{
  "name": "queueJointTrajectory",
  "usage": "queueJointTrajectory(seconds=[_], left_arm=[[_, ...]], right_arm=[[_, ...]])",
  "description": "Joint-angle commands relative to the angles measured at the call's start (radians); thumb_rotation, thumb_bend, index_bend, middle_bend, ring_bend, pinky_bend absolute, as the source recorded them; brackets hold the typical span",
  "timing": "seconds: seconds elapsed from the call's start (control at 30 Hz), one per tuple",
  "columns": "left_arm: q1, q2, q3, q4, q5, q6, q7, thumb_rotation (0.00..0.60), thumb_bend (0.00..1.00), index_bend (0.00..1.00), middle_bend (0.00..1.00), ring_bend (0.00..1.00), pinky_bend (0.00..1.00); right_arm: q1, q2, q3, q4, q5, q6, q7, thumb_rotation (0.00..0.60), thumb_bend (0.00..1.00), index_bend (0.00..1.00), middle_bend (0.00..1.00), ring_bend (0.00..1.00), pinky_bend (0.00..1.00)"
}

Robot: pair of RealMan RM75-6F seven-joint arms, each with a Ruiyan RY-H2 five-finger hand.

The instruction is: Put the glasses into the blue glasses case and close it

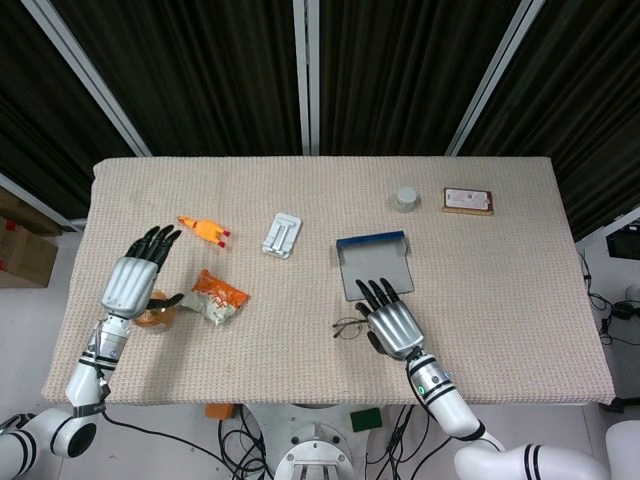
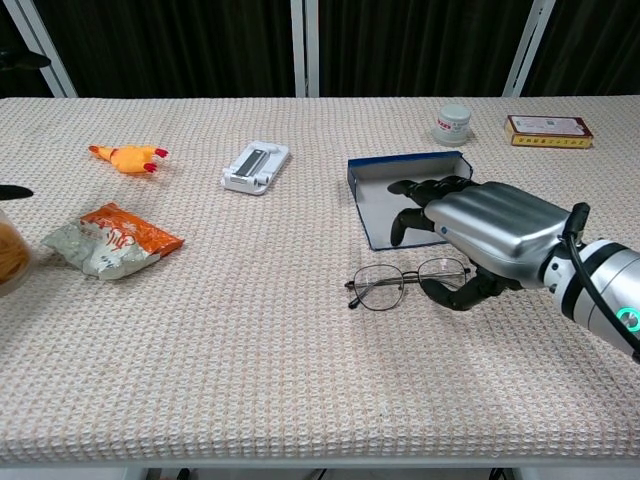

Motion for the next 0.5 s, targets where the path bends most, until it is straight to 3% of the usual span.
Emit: queueJointTrajectory(seconds=[0.03,0.5], left_arm=[[0.000,0.000,0.003,0.008,0.010,0.008,-0.010,0.597,0.04,0.06,0.04,0.03,0.20],[0.001,0.003,0.007,0.014,-0.007,-0.006,-0.007,0.596,0.04,0.06,0.04,0.03,0.20]], right_arm=[[0.007,-0.020,-0.005,0.020,0.009,0.010,-0.007,0.600,0.47,0.39,0.01,0.00,0.00],[0.024,-0.081,-0.012,0.081,0.037,0.040,-0.010,0.600,0.47,0.45,0.02,0.00,0.00]])
